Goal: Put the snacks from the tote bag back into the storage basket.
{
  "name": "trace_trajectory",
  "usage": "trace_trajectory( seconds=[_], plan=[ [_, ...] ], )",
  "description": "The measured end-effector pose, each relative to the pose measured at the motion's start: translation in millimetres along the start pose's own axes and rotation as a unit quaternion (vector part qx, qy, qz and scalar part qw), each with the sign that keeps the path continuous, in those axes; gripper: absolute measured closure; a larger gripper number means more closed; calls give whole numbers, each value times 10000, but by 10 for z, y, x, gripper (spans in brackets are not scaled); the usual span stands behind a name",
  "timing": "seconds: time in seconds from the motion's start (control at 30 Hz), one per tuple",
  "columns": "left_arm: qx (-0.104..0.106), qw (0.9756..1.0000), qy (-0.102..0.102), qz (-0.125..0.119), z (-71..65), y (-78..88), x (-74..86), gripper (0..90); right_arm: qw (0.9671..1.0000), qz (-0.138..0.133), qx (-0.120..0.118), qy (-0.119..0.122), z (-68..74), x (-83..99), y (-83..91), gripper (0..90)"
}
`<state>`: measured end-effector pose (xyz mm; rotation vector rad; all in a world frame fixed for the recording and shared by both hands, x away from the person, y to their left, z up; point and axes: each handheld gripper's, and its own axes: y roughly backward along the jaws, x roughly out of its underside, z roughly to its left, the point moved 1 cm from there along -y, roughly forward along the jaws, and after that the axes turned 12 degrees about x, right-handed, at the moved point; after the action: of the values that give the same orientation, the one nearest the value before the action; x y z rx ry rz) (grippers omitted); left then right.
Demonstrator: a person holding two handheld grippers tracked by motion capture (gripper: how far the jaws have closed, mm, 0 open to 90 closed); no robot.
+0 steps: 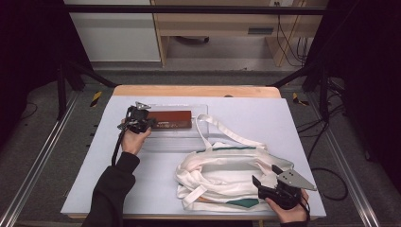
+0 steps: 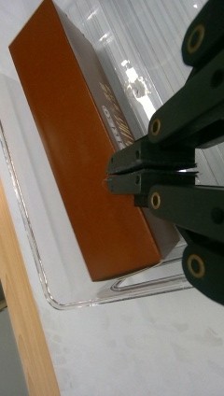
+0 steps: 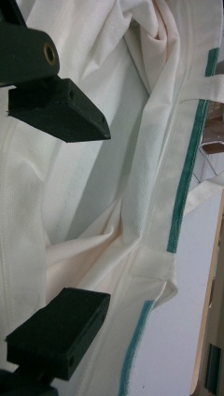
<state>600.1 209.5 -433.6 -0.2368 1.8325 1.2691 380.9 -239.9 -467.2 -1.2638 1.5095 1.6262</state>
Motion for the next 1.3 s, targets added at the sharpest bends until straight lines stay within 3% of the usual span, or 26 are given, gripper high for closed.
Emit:
trace_trajectory(
  seconds=[0.1, 0.33, 0.53, 0.67, 0.87, 1.03, 1.3],
  plan=[
    [27, 10000, 50, 21, 23, -11, 15, 879, 10000, -2, -2, 4, 0, -1, 3, 183],
    [74, 9999, -48, -75, 12, 102, 19, 847, 10000, -6, 0, -7, -1, 2, 3, 183],
    [275, 9986, -71, -439, -1, 305, 50, 818, 10000, -12, 2, -21, 1, -2, 7, 183],
    [407, 9964, -95, -733, -15, 486, 110, 760, 10000, -77, 34, -33, -3, -13, 25, 184],
    [413, 9922, -394, -1105, -40, 802, 321, 624, 9998, -150, 97, -103, -30, -26, 51, 176],
    [392, 9888, -464, -1362, -34, 971, 549, 481, 9995, -198, 177, -143, -44, -33, 60, 157],
    [310, 9879, -394, -1468, 19, 1080, 965, 302, 9992, -230, 262, -199, -61, -37, 66, 134]
  ],
)
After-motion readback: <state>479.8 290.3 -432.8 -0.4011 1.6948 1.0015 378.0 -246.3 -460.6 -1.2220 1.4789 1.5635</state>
